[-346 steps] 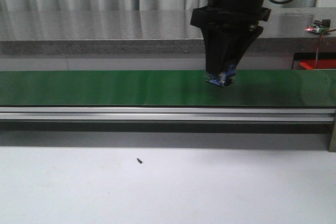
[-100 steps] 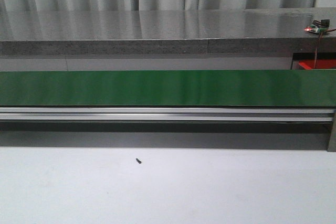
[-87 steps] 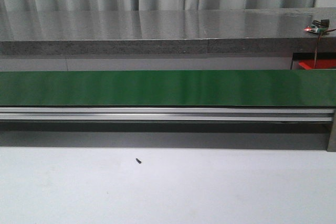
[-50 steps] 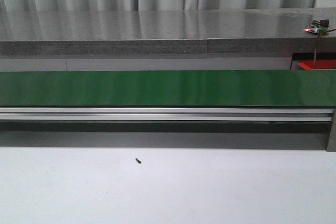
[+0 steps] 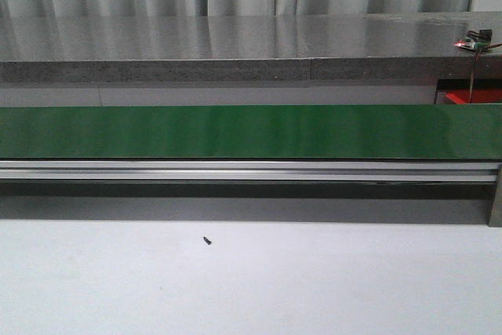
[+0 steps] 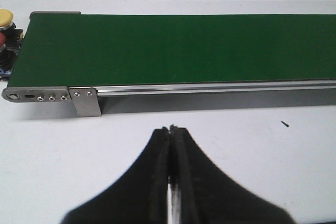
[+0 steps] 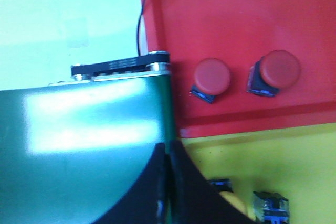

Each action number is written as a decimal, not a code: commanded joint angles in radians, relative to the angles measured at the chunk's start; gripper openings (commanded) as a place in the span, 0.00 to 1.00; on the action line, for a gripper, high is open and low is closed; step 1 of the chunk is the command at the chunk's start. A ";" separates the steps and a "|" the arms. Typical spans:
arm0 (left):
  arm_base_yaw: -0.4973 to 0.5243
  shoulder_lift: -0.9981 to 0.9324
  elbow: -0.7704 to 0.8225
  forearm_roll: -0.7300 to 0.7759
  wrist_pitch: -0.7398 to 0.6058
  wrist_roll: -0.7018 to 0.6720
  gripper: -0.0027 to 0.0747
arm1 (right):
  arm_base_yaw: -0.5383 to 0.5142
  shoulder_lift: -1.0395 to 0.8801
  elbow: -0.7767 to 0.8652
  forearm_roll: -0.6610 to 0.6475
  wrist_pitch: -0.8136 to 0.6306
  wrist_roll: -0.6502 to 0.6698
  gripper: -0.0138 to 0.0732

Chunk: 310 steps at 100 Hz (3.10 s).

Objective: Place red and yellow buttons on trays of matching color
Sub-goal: 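Raise the open right gripper away from the trays, then move the left gripper over the remaining button cluster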

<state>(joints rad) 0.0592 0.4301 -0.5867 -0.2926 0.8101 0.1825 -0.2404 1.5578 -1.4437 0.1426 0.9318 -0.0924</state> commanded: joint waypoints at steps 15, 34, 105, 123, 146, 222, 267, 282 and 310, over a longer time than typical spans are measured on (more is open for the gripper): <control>-0.006 0.004 -0.028 -0.025 -0.069 0.001 0.01 | 0.126 -0.225 0.178 0.011 -0.186 -0.002 0.08; -0.006 0.004 -0.028 -0.025 -0.069 0.001 0.01 | 0.232 -0.372 0.305 0.011 -0.225 -0.002 0.08; -0.006 0.004 -0.028 -0.030 -0.069 0.001 0.01 | 0.347 -0.860 0.755 0.040 -0.281 0.001 0.08; -0.006 0.004 -0.028 -0.044 -0.057 0.001 0.01 | 0.347 -0.986 0.848 0.040 -0.290 0.001 0.08; -0.006 0.007 -0.030 -0.054 -0.054 -0.024 0.01 | 0.347 -1.106 0.888 0.041 -0.287 0.001 0.08; 0.131 0.514 -0.314 0.285 -0.151 -0.313 0.01 | 0.347 -1.115 0.888 0.041 -0.277 0.001 0.08; 0.430 0.940 -0.526 0.097 -0.157 -0.214 0.01 | 0.347 -1.115 0.888 0.041 -0.277 0.001 0.08; 0.498 1.091 -0.654 0.079 -0.078 -0.216 0.02 | 0.347 -1.115 0.888 0.041 -0.277 0.001 0.08; 0.506 1.334 -0.925 0.076 0.016 -0.174 0.58 | 0.347 -1.115 0.888 0.041 -0.277 0.001 0.08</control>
<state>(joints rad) 0.5635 1.7537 -1.4087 -0.1948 0.8299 0.0000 0.1066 0.4387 -0.5285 0.1734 0.7162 -0.0885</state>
